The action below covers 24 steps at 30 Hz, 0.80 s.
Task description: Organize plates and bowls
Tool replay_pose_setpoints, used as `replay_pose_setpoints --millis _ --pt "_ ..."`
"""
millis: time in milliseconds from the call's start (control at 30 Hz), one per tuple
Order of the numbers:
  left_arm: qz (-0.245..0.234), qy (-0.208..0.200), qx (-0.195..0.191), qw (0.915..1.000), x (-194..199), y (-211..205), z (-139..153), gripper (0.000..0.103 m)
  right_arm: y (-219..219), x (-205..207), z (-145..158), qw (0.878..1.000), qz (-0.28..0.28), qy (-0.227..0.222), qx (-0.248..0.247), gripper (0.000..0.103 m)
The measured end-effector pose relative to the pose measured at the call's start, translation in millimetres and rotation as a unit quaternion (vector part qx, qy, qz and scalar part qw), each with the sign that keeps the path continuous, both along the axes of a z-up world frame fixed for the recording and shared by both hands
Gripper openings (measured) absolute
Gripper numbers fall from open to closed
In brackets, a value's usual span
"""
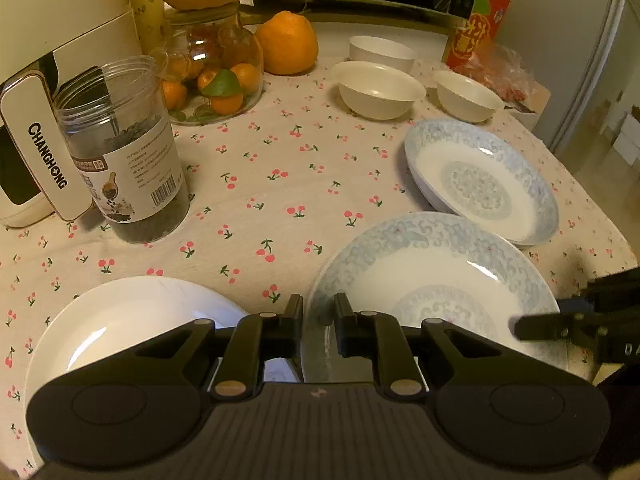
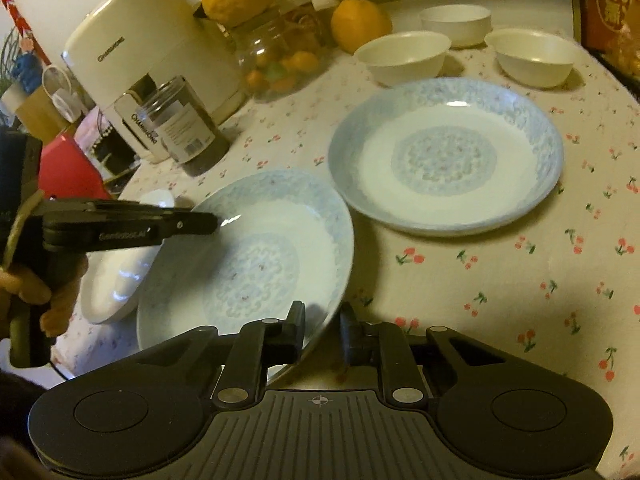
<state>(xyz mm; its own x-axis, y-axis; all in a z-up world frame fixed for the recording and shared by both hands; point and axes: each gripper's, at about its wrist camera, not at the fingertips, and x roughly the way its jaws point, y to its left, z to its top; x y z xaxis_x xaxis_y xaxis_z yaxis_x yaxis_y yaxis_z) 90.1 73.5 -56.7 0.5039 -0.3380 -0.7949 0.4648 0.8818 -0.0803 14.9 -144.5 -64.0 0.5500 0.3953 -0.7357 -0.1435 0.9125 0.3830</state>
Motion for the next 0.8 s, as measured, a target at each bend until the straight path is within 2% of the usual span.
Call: replay_pose_setpoints --millis 133,300,500,633,800 --pt "-0.001 0.003 -0.005 1.0 0.8 2.4 0.0 0.014 -2.4 2.2 -0.6 1.0 -0.003 -0.002 0.006 0.017" --pt "0.0 0.008 -0.009 0.9999 2.3 2.8 -1.8 0.015 -5.4 3.3 -5.3 0.999 -0.002 0.017 0.035 0.023" --pt "-0.011 -0.003 0.002 0.9999 -1.0 -4.7 -5.4 0.024 -1.9 -0.8 -6.3 0.999 -0.005 0.012 0.041 0.029" --pt "0.003 0.0 -0.007 1.0 1.5 -2.8 -4.0 0.021 -0.4 1.5 -2.8 0.999 -0.01 0.017 0.032 0.026" --pt "0.029 -0.006 -0.033 0.999 5.1 2.0 5.2 0.019 -5.9 6.2 4.3 0.998 -0.026 0.022 0.048 0.023"
